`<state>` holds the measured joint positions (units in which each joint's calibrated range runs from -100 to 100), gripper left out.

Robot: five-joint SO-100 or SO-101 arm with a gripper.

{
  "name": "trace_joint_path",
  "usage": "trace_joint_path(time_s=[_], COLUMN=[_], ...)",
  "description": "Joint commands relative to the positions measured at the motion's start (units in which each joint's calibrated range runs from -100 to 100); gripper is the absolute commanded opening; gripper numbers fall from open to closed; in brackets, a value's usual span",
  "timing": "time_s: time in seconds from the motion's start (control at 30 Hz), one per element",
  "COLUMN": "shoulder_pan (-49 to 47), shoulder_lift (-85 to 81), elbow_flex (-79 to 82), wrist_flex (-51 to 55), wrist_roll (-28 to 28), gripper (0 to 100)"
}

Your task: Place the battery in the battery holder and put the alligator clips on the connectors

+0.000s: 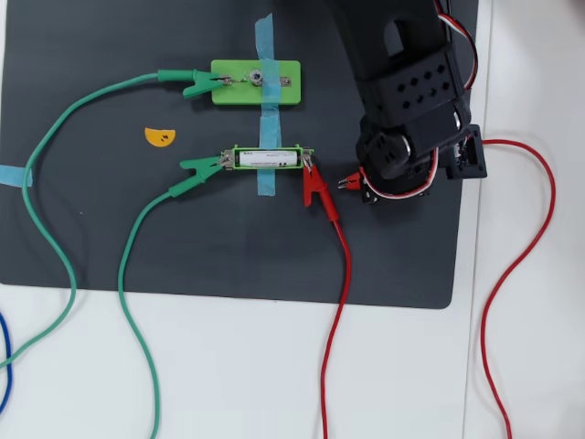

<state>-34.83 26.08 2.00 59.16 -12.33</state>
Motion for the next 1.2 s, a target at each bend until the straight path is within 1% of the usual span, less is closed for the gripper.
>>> trace_joint_path(time_s=[0.0,0.17,0.53,0.67,0.8,1.17], shoulder_pan=[-0.86,-3.08,-5.41,-5.51,-5.51,-4.90], shoulder_lift=[-2.05,-6.39,-6.73,-7.15,-7.66,-6.73], elbow_flex=[1.86,5.28,5.46,6.51,8.18,5.46], wrist_flex=[-1.70,-2.05,-2.05,-2.73,-5.31,-4.02], wrist_roll=[1.00,2.87,3.24,4.80,4.85,4.28], gripper=[10,10,10,10,10,11])
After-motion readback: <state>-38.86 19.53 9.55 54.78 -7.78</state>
